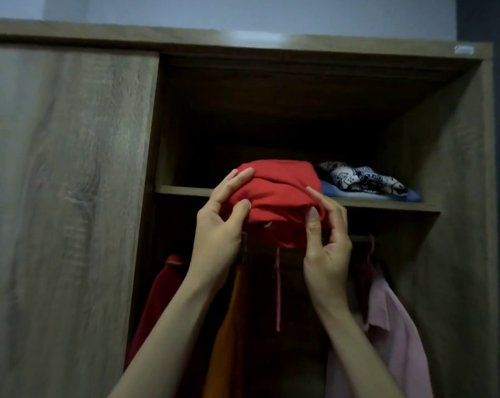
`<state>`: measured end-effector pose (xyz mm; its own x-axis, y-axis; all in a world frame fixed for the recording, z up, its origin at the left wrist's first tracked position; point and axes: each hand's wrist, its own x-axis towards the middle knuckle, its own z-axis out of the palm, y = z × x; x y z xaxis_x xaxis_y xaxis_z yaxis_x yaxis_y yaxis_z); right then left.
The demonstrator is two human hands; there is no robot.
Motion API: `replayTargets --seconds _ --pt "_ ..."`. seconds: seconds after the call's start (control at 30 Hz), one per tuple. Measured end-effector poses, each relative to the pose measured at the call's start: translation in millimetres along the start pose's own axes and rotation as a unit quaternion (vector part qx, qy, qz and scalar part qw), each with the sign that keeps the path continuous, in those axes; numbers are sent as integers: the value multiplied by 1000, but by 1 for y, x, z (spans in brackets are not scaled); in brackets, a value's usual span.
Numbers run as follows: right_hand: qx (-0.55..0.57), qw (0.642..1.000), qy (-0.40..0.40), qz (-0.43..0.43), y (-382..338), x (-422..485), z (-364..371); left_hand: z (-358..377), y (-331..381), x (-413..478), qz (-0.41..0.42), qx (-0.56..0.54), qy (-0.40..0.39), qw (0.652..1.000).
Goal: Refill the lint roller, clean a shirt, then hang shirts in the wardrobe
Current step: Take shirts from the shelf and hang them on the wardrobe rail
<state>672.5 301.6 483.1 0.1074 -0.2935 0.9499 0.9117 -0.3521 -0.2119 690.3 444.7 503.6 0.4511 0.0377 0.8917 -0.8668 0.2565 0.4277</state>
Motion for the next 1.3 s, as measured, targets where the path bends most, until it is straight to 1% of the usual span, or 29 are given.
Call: replayTargets --seconds 0.07,0.17,0.3,0.43,0.47,0.53,0.67,0.77,0.9,1.0,1.1,1.17,1.23,1.3 --pt "-10 1000 5 -19 -13 -18 -15 3 9 -28 6 -10 2 1000" --pt "-7 1000 -5 13 -24 -50 -36 5 14 -69 -28 -14 1 1000" --pt "16 994 -32 103 -33 -95 -56 10 6 -122 -126 -5 13 992" --pt "13 977 -90 191 -29 -140 -73 14 -6 -167 -246 -22 28 969" --pt "5 975 -93 203 -26 -149 -77 14 -9 -176 -267 -31 26 963" --pt "-7 971 -90 220 -18 -162 -86 12 -11 -192 -279 -23 3 960" --pt "-32 960 -85 266 -5 -177 -98 1 -28 -213 -278 83 -51 956" --pt "-51 953 -88 287 1 -184 -103 -9 -45 -220 -278 197 -75 937" --pt "-44 937 -72 339 3 -191 -105 -10 -54 -223 -251 301 -92 915" --pt "-29 914 -33 403 8 -198 -106 -12 -55 -223 -185 342 -115 914" --pt "-12 891 1 453 13 -200 -107 -20 -50 -224 -97 341 -207 912" --pt "8 880 18 474 13 -196 -107 -23 -47 -223 -41 354 -251 900" --pt "26 871 29 490 11 -192 -104 -25 -48 -222 -5 373 -263 890" --pt "37 865 34 500 8 -189 -101 -25 -50 -219 -1 384 -258 886"
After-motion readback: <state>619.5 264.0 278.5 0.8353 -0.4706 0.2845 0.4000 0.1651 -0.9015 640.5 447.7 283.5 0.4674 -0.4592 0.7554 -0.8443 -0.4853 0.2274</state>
